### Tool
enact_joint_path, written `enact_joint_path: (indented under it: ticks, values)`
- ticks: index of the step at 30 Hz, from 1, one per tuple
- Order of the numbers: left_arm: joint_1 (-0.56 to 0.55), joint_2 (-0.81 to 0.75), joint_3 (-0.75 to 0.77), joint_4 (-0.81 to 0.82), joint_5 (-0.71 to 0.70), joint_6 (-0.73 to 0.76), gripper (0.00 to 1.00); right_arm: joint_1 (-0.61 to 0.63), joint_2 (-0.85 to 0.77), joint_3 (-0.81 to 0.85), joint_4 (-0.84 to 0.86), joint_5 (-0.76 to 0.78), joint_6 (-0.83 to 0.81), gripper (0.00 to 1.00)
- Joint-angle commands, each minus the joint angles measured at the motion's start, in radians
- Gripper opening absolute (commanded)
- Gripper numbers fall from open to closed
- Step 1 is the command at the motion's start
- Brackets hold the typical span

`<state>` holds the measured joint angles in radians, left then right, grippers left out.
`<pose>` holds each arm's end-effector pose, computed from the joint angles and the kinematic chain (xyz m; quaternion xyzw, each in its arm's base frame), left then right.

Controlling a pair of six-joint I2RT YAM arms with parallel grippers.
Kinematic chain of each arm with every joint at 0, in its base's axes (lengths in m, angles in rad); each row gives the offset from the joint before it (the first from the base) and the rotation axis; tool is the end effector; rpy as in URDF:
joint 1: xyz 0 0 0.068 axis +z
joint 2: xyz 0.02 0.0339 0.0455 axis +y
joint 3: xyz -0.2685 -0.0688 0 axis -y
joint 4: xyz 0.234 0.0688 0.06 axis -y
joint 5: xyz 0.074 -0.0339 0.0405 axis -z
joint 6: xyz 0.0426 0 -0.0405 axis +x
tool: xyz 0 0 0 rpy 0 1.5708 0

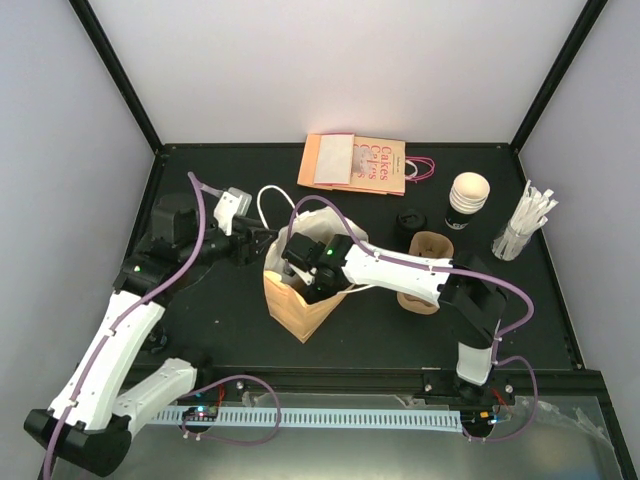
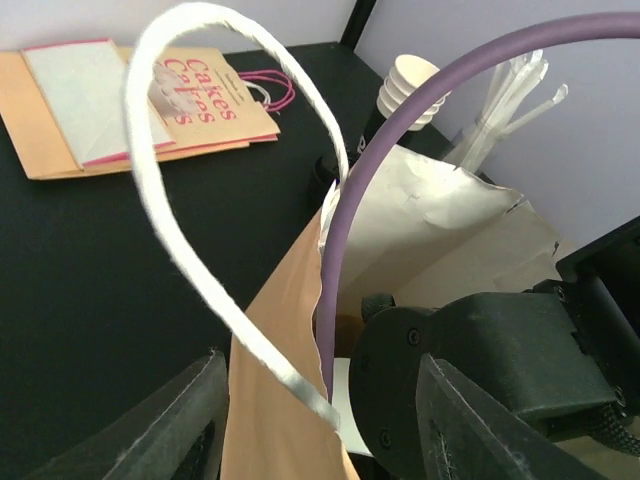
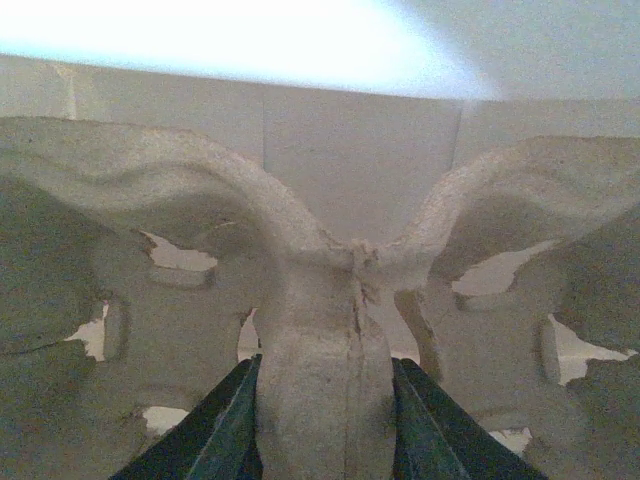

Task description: Pack the takeout coffee

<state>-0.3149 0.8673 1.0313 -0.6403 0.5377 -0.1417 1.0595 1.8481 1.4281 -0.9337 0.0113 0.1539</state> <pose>0.1508 -0.0721 0.3649 0.2089 0.8082 -0.3345 0.4373 0.1750 0.3109 0.2173 -0.4344 0.8942 0.0572 0.0922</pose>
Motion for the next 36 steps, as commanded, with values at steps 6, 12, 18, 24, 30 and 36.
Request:
enact_joint_path:
  ticks: [6,12,18,24,30,36]
  values:
    - [0.004,0.074,0.039,0.003,0.061,0.012,0.47,-0.003,0.054,-0.044,0.01,-0.046,-0.01,0.35]
    - [0.005,0.098,0.036,0.055,0.042,-0.004,0.35,-0.003,0.053,-0.049,0.009,-0.044,-0.01,0.35]
    - [0.005,0.105,0.032,0.094,0.014,-0.011,0.14,-0.004,0.05,-0.056,0.016,-0.047,-0.007,0.35]
    - [0.005,0.102,0.033,0.099,-0.014,0.002,0.02,-0.003,0.052,-0.072,0.028,-0.049,-0.001,0.35]
    - [0.005,0.078,0.018,0.111,-0.034,0.012,0.02,-0.003,0.059,-0.096,0.045,-0.048,0.002,0.35]
    - [0.005,0.075,0.024,0.108,-0.031,0.011,0.02,-0.003,0.058,-0.098,0.053,-0.05,0.002,0.35]
